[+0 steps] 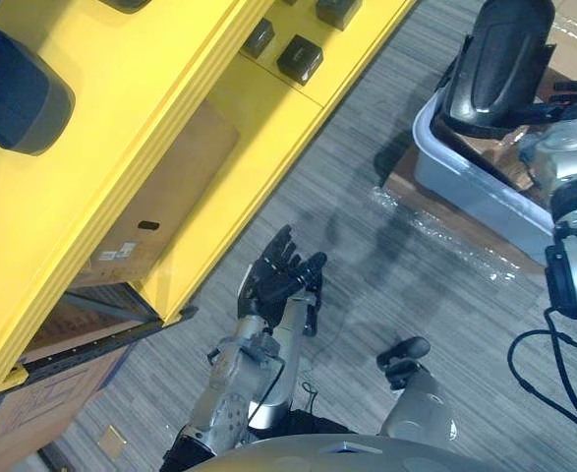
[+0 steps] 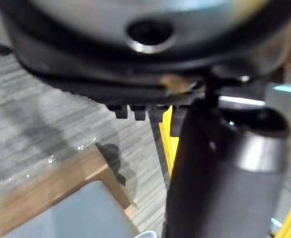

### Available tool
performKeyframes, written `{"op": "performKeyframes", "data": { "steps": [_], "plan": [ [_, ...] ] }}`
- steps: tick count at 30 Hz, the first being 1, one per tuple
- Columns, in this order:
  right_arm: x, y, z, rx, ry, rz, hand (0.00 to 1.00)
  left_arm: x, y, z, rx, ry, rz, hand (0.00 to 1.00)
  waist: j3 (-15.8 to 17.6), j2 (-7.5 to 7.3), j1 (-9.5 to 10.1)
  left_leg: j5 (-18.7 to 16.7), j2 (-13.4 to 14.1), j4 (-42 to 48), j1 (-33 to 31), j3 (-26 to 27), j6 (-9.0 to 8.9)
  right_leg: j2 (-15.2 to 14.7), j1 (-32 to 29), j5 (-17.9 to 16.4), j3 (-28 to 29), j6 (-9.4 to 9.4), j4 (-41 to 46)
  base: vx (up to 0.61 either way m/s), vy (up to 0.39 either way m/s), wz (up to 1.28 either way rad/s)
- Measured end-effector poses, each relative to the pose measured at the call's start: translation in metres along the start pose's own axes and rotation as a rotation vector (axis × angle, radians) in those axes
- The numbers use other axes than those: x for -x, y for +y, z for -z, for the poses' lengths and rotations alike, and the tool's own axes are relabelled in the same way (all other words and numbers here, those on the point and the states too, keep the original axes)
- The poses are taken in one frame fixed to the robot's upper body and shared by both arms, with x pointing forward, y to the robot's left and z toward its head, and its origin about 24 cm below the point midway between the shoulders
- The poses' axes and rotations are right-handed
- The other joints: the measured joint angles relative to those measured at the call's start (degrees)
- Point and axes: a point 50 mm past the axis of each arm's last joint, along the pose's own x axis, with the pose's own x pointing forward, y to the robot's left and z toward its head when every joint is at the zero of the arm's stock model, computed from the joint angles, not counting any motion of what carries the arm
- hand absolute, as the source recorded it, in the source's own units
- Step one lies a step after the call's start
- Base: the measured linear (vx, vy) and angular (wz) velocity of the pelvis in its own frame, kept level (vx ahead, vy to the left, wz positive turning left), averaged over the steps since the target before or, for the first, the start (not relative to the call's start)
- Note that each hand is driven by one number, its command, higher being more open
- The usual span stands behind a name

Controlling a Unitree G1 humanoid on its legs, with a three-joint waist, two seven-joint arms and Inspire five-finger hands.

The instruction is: Walk over and take three plastic housings, then place them on the shelf

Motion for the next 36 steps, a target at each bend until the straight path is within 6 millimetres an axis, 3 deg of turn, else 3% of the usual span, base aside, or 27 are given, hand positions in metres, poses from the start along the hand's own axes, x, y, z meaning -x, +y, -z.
{"op": "performKeyframes", "data": {
  "steps": [6, 9, 11, 14, 19, 22, 25, 30, 32, 36],
  "plan": [
    [-0.005, -0.01, 0.026, -0.055, 0.118, -0.016, 0.0, 0.003, 0.007, -0.006, 0.032, -0.028, -0.001, 1.0, 0.2, -0.27, -0.29, 0.0, 0.2, 0.1, 0.3, -0.5, -0.01, 0.9, 1.2, 0.1, -0.3, 0.06, 0.0, 0.01, -0.017, 0.03],
    [-0.005, -0.007, 0.03, -0.148, 0.127, -0.048, 0.0, 0.005, 0.009, -0.023, 0.027, -0.092, 0.003, 1.0, 0.7, -1.06, -0.84, -0.1, 0.8, 0.2, 1.2, -0.5, -0.14, 1.4, 2.1, 0.0, -0.2, -0.12, -0.1, -0.01, -0.022, -0.02],
    [-0.005, -0.008, 0.043, -0.156, 0.139, -0.043, 0.0, 0.012, 0.011, -0.038, 0.014, -0.147, 0.023, 1.0, 1.2, -2.27, -0.85, -0.6, 1.5, 1.1, 1.8, -0.5, -0.6, 2.1, 2.5, -0.3, 0.1, -0.56, -0.1, -0.07, -0.034, -0.07],
    [-0.005, -0.009, 0.055, -0.174, 0.16, -0.037, 0.0, 0.017, 0.019, -0.045, -0.015, -0.161, 0.013, 1.0, 1.7, -3.4, -1.12, -1.3, 2.3, 2.4, 1.8, -0.5, -0.83, 2.7, 3.1, -0.6, 0.5, -1.15, -0.2, -0.06, -0.026, -0.1],
    [-0.005, -0.012, 0.08, -0.208, 0.189, -0.017, 0.0, 0.026, 0.033, -0.052, -0.05, -0.171, -0.019, 1.0, 2.2, -6.91, -1.39, -1.7, 4.4, 3.3, 2.3, 0.4, -1.09, 4.9, 3.3, 0.4, 2.4, -1.28, -1.8, -0.06, -0.028, -0.17],
    [-0.004, -0.015, 0.084, -0.181, 0.142, 0.024, 0.0, 0.027, 0.033, -0.051, -0.062, -0.164, -0.003, 1.0, 2.3, -7.61, -1.57, -1.7, 5.2, 3.1, 3.5, 1.4, -1.2, 6.0, 4.3, 1.3, 3.3, -1.49, -3.3, -0.04, -0.014, -0.22],
    [-0.003, -0.016, 0.072, -0.128, 0.015, 0.089, 0.0, 0.025, 0.029, -0.05, -0.12, -0.145, 0.037, 1.0, 2.1, -8.28, -1.94, -1.8, 6.3, 3.0, 4.3, 2.7, -1.52, 7.2, 4.4, 2.2, 4.6, -1.78, -4.9, -0.05, -0.004, -0.28],
    [0.018, 0.02, 0.054, -0.091, -0.169, 0.089, 0.0, 0.005, 0.024, -0.041, -0.099, -0.011, 0.072, 1.0, 1.1, -11.16, -3.64, -1.8, 7.6, 1.6, 7.3, 5.0, -2.25, 9.1, 6.2, 3.9, 6.4, -2.0, -8.4, -0.01, -0.022, -0.24],
    [0.037, 0.051, 0.049, -0.099, -0.237, 0.032, 0.0, -0.015, 0.022, -0.033, -0.04, 0.094, 0.089, 1.0, -0.4, -13.3, -5.04, -1.7, 8.2, 1.0, 7.9, 6.2, -2.58, 10.2, 6.3, 4.9, 7.4, -2.25, -10.5, 0.02, -0.023, -0.26],
    [0.073, 0.093, 0.044, -0.127, -0.322, -0.07, 0.0, -0.046, 0.003, -0.026, -0.001, 0.229, 0.136, 1.0, -2.3, -15.73, -7.03, -2.1, 9.1, 1.0, 8.4, 8.2, -3.07, 11.6, 6.5, 6.8, 9.2, -2.53, -13.7, 0.02, -0.009, -0.3]
  ]
}}
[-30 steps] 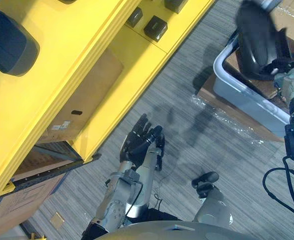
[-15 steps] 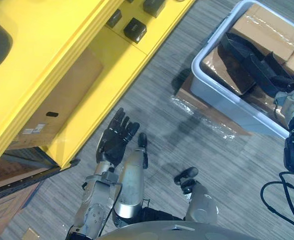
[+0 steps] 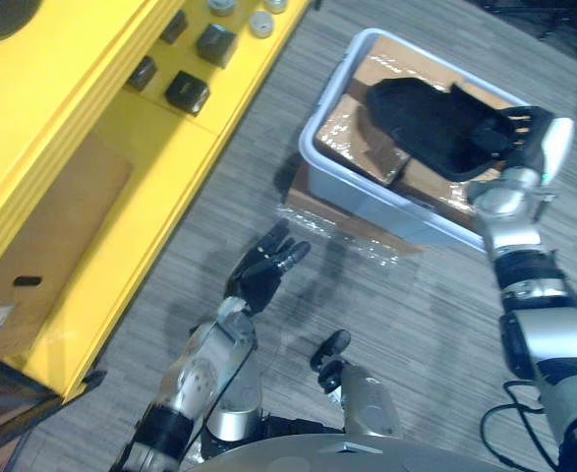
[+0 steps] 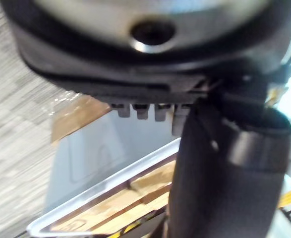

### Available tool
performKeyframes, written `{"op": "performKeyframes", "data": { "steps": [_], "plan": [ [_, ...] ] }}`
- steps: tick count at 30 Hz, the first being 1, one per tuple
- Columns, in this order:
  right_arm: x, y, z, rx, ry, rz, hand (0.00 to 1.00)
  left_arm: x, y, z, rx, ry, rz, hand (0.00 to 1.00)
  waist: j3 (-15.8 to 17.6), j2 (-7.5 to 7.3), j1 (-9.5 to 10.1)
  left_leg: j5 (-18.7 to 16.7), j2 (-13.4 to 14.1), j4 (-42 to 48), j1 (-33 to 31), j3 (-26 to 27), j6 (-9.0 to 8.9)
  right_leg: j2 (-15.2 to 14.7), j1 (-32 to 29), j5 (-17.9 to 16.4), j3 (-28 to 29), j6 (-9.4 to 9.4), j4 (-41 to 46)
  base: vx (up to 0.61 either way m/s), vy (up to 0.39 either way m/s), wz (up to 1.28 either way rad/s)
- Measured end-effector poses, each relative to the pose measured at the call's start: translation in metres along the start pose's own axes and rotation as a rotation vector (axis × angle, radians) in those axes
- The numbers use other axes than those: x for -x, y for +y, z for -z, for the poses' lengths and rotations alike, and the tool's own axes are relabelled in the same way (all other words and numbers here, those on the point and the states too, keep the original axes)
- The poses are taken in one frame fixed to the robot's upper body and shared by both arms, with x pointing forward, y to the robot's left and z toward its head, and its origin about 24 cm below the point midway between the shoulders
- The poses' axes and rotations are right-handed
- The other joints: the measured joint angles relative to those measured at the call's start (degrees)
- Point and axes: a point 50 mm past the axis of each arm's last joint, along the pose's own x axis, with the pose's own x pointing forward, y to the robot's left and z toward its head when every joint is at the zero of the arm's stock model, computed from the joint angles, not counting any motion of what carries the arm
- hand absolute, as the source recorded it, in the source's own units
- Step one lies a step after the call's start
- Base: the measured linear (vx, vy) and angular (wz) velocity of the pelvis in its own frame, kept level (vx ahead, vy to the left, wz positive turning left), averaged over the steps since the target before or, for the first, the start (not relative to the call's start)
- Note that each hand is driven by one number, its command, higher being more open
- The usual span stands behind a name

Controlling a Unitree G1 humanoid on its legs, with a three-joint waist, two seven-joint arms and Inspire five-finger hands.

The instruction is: Walk over and take three plastic housings, then place them on the shelf

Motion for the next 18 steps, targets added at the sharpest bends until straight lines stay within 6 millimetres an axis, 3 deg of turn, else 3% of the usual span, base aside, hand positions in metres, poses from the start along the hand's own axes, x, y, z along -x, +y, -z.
{"op": "performKeyframes", "data": {
  "steps": [4, 8, 14, 18],
  "plan": [
    [0.037, 0.033, 0.002, -0.025, -0.034, -0.101, 0.0, -0.033, -0.025, -0.006, 0.099, 0.032, 0.044, 1.0, -1.9, -0.33, -1.7, -1.0, 0.7, 0.0, 2.6, 3.2, -0.53, 0.8, 1.2, 1.6, 3.1, 0.16, -2.6, 0.0, 0.009, -0.35],
    [0.071, 0.054, 0.015, 0.011, -0.037, -0.187, 0.0, -0.047, -0.034, -0.007, 0.268, 0.022, 0.025, 1.0, -5.5, -1.02, -4.21, -1.7, 1.0, -0.1, 4.5, 5.4, -1.24, 1.4, 1.5, 2.2, 5.4, 0.19, -3.9, 0.01, 0.003, -0.33],
    [0.089, 0.055, 0.014, -0.027, -0.081, -0.189, 0.0, -0.057, -0.033, -0.002, 0.506, -0.036, -0.058, 1.0, -8.4, -1.58, -7.07, -2.1, 1.9, -0.6, 6.4, 8.1, -1.93, 2.5, 2.0, 3.5, 8.2, -0.15, -6.2, 0.02, -0.012, -0.27],
    [0.102, 0.06, 0.015, -0.061, -0.111, -0.219, 0.0, -0.059, -0.031, -0.002, 0.53, -0.069, -0.118, 1.0, -10.1, -1.83, -7.69, -2.1, 1.8, -1.1, 7.9, 9.1, -2.13, 2.5, 2.6, 3.7, 9.1, -0.17, -6.6, 0.02, -0.004, -0.12]
  ]
}}
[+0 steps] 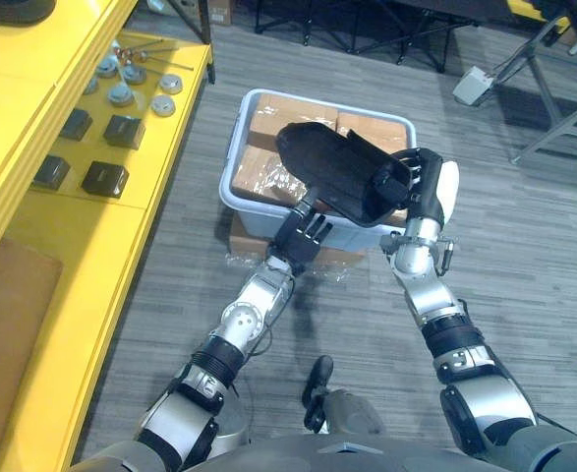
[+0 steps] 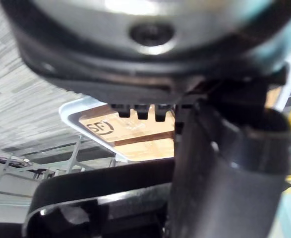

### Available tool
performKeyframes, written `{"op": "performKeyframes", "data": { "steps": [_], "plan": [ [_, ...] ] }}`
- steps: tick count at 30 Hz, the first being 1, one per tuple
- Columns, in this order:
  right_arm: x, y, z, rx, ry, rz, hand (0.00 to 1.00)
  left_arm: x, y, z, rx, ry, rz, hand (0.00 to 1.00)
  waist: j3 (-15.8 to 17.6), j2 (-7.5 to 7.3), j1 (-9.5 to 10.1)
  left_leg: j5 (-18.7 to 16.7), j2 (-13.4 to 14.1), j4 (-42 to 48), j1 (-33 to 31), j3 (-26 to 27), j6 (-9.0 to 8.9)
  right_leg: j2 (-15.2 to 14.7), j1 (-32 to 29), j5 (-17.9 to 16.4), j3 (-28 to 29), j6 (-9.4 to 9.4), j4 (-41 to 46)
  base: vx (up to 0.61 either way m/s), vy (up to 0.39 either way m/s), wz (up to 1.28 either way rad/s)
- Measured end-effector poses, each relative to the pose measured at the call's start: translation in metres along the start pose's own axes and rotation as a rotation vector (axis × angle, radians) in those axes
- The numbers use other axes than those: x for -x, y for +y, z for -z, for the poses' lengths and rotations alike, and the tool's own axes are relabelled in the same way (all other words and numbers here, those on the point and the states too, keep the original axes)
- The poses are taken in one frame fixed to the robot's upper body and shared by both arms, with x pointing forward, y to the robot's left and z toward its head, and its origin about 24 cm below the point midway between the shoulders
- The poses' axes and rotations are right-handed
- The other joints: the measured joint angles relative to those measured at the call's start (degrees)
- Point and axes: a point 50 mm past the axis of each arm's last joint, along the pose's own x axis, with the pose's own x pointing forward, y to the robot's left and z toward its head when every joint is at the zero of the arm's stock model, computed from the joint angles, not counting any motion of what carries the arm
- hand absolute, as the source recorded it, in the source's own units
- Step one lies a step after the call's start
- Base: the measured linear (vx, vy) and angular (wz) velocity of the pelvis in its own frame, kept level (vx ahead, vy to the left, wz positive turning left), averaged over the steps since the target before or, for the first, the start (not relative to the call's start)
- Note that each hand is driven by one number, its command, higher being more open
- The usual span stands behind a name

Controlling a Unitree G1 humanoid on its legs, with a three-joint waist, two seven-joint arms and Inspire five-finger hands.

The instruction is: Walk over and take three plastic housings, then place them on the shelf

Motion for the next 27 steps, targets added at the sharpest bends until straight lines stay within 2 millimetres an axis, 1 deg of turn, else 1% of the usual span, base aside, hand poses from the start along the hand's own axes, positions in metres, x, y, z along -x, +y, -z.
{"op": "performKeyframes", "data": {
  "steps": [4, 7, 10, 16, 17, 19, 23, 27],
  "plan": [
    [0.006, 0.007, -0.007, -0.037, -0.061, -0.042, 0.0, -0.003, 0.0, -0.006, -0.004, -0.033, -0.036, 1.0, -0.5, -0.16, -0.2, 0.0, -0.1, -0.1, 0.6, 0.2, -0.03, 0.0, 0.4, 0.3, 0.3, -0.12, -0.4, -0.01, 0.004, -0.02],
    [0.017, 0.017, -0.013, -0.062, -0.094, -0.109, 0.0, -0.003, 0.007, -0.01, 0.008, -0.06, -0.085, 1.0, -1.8, -0.28, -0.68, 0.0, -0.3, -0.3, 1.0, 0.4, -0.02, 0.1, 1.1, 0.8, 0.4, -0.06, -1.5, 0.0, 0.001, -0.02],
    [0.026, 0.024, -0.013, -0.08, -0.089, -0.147, 0.0, -0.003, 0.013, -0.011, 0.014, -0.075, -0.113, 1.0, -2.8, -0.44, -0.74, 0.0, -0.7, -0.6, 1.5, 0.5, -0.01, -0.1, 1.6, 0.9, 0.4, 0.0, -1.8, 0.0, 0.0, 0.0],
    [0.036, 0.026, -0.007, -0.08, -0.07, -0.172, 0.0, -0.002, 0.024, -0.008, 0.011, -0.073, -0.165, 1.0, -3.0, -0.49, -0.95, 0.0, -0.9, -0.7, 2.0, 0.4, 0.02, -0.3, 2.2, 1.0, 0.4, 0.07, -1.9, 0.0, 0.0, 0.0],
    [0.037, 0.026, -0.005, -0.078, -0.063, -0.174, 0.0, -0.002, 0.026, -0.008, 0.006, -0.075, -0.173, 0.0, -3.0, -0.49, -0.95, 0.0, -0.9, -0.7, 2.2, 0.4, 0.02, -0.3, 2.3, 1.0, 0.4, 0.07, -1.9, 0.0, 0.0, 0.0],
    [0.043, 0.025, 0.001, -0.083, -0.035, -0.174, 0.0, -0.002, 0.029, -0.006, 0.002, -0.074, -0.193, 0.0, -3.1, -0.47, -0.98, 0.0, -0.9, -0.9, 2.6, 0.4, -0.01, -0.3, 2.8, 1.0, 0.4, 0.07, -2.0, 0.0, 0.0, 0.0],
    [0.051, 0.027, 0.007, -0.091, -0.008, -0.174, 0.0, -0.001, 0.033, -0.007, 0.002, -0.085, -0.21, 0.0, -3.2, -0.49, -1.14, -0.1, -1.0, -0.9, 2.9, 0.5, -0.05, -0.2, 3.1, 1.0, 0.4, 0.09, -2.4, 0.0, 0.0, 0.0],
    [0.055, 0.026, 0.012, -0.091, 0.011, -0.17, 0.0, -0.001, 0.033, -0.006, -0.007, -0.086, -0.205, 0.0, -3.6, -0.49, -1.09, -0.1, -1.1, -1.2, 3.1, 0.9, -0.06, -0.2, 3.1, 1.2, 0.4, 0.21, -2.9, 0.02, -0.008, -0.04]
  ]
}}
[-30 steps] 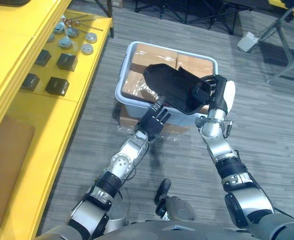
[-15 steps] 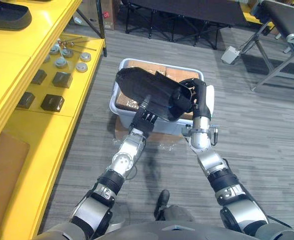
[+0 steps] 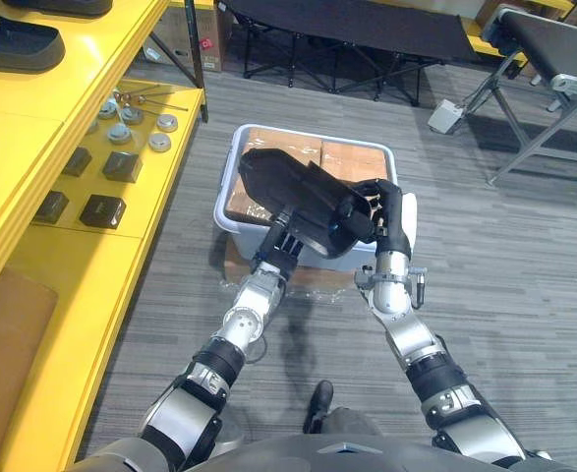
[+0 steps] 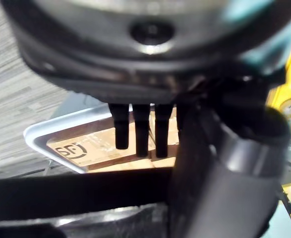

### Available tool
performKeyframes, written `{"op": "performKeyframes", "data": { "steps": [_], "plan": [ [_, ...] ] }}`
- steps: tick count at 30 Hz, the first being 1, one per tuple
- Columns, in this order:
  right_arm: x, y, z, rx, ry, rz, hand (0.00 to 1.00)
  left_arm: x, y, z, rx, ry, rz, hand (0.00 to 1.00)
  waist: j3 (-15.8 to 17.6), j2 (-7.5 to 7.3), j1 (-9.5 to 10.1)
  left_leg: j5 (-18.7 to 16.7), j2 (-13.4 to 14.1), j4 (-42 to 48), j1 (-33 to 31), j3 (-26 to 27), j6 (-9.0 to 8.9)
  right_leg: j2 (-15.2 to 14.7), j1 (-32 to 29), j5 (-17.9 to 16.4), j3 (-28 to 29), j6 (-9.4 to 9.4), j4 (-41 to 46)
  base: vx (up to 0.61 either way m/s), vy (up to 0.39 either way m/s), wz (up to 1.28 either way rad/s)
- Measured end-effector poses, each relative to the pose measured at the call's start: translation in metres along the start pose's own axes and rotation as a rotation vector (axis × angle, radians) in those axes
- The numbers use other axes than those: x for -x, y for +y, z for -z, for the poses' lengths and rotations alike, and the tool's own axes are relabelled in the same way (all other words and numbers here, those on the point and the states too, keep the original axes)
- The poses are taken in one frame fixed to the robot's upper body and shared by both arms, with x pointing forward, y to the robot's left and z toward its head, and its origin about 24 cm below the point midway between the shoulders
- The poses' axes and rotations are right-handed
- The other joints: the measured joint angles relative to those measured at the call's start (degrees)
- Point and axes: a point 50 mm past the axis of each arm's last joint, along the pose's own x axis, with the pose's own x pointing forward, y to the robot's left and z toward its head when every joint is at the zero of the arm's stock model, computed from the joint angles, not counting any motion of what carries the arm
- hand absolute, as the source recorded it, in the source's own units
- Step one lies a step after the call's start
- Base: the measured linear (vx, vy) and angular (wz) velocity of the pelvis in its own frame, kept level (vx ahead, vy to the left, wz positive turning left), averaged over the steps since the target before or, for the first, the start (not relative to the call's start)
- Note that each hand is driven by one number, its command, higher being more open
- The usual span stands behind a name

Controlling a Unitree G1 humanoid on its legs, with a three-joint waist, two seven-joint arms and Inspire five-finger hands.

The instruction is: Walk over and take three plastic housings, then place them on the shelf

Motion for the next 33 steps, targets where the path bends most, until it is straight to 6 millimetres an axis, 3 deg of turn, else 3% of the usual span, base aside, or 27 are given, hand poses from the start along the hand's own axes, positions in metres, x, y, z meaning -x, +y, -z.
{"op": "performKeyframes", "data": {
  "steps": [6, 7, 15, 16, 22, 23, 29, 33],
  "plan": [
    [0.013, 0.011, -0.002, -0.014, -0.05, -0.062, 0.0, 0.001, 0.007, -0.002, -0.001, -0.028, -0.011, 0.0, -1.1, -0.07, -1.03, 0.1, -0.2, -0.5, 0.5, 0.2, -0.11, 0.0, 0.3, 0.0, 0.0, 0.0, -0.2, 0.04, -0.005, -0.01],
    [0.014, 0.012, -0.002, -0.014, -0.051, -0.065, 0.0, 0.001, 0.008, -0.002, -0.008, -0.031, -0.015, 1.0, -1.1, -0.07, -1.07, 0.1, -0.2, -0.5, 0.5, 0.2, -0.11, 0.0, 0.3, 0.0, 0.0, 0.0, -0.2, 0.0, 0.0, 0.0],
    [0.02, 0.006, 0.008, -0.019, -0.004, -0.04, 0.0, 0.003, 0.013, 0.006, -0.048, 0.057, 0.035, 1.0, -1.1, -0.02, -0.96, 0.5, -0.7, -1.7, 1.3, 0.3, -0.12, -0.2, 0.5, 0.0, 0.1, 0.0, -0.2, 0.0, 0.0, 0.0],
    [0.02, 0.005, 0.008, -0.014, -0.004, -0.04, 0.0, 0.003, 0.014, 0.009, -0.051, 0.077, 0.044, 0.0, -1.1, 0.08, -1.19, 0.6, -0.8, -1.9, 1.3, 0.3, -0.1, -0.3, 0.5, 0.0, 0.0, 0.01, -0.2, 0.0, 0.0, 0.0],
    [0.02, 0.0, 0.012, 0.006, -0.001, -0.04, 0.0, 0.007, 0.019, 0.019, -0.062, 0.135, 0.076, 0.0, -1.2, 0.27, -1.36, 0.8, -1.2, -2.7, 2.3, 0.8, -0.1, -0.5, 0.8, 0.1, 0.3, 0.1, -0.2, 0.03, 0.003, -0.03],
    [0.021, 0.0, 0.013, 0.004, -0.003, -0.04, 0.0, 0.007, 0.019, 0.019, -0.062, 0.135, 0.077, 1.0, -1.3, 0.33, -1.37, 0.8, -1.2, -2.8, 2.4, 0.8, -0.1, -0.6, 0.8, 0.1, 0.3, 0.1, -0.2, 0.0, 0.0, 0.0],
    [0.024, -0.001, 0.014, -0.001, -0.003, -0.042, 0.0, 0.009, 0.021, 0.02, -0.076, 0.143, 0.082, 1.0, -1.9, 1.58, -1.33, 1.0, -2.0, -3.6, 2.4, 0.8, 0.07, -1.1, 0.6, 0.2, 0.2, 0.31, -0.2, 0.0, 0.0, 0.0],
    [0.024, -0.001, 0.015, -0.008, 0.004, -0.041, 0.0, 0.009, 0.022, 0.021, -0.093, 0.159, 0.1, 1.0, -2.0, 1.61, -1.31, 1.1, -2.1, -3.7, 2.5, 0.8, 0.12, -1.1, 0.7, 0.2, 0.2, 0.33, -0.2, 0.0, 0.0, 0.0]
  ]
}}
